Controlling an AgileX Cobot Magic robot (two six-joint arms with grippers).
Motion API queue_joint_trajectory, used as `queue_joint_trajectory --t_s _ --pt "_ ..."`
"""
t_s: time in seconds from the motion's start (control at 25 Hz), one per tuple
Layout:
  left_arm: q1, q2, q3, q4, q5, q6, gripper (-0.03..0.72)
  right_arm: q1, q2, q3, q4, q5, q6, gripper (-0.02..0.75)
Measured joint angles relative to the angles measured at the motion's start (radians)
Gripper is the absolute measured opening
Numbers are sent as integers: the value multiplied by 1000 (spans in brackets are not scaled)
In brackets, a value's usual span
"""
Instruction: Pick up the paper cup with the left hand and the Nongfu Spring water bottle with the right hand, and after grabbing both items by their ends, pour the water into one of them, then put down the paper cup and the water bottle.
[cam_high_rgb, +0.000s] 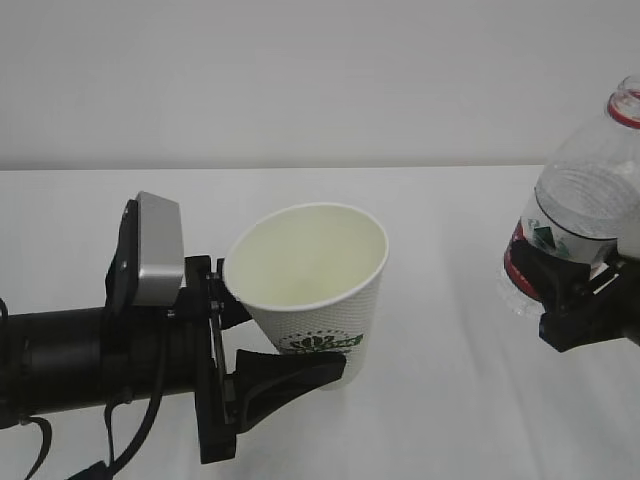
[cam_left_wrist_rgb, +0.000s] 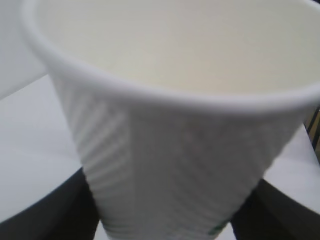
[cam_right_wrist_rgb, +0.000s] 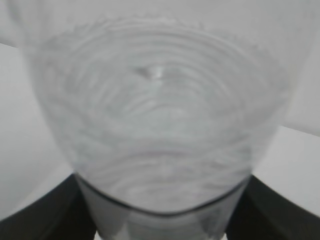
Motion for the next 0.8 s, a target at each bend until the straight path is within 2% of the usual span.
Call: queue_joint_trajectory --t_s 0.24,0.56,0.8 --pt "-13 0 -2 0 0 0 517 0 0 0 -7 3 0 495" --pt "-67 6 -2 2 7 -31 517 0 0 0 -26 3 0 495" --pt "-67 30 -2 12 22 -62 517 0 0 0 -43 3 0 495"
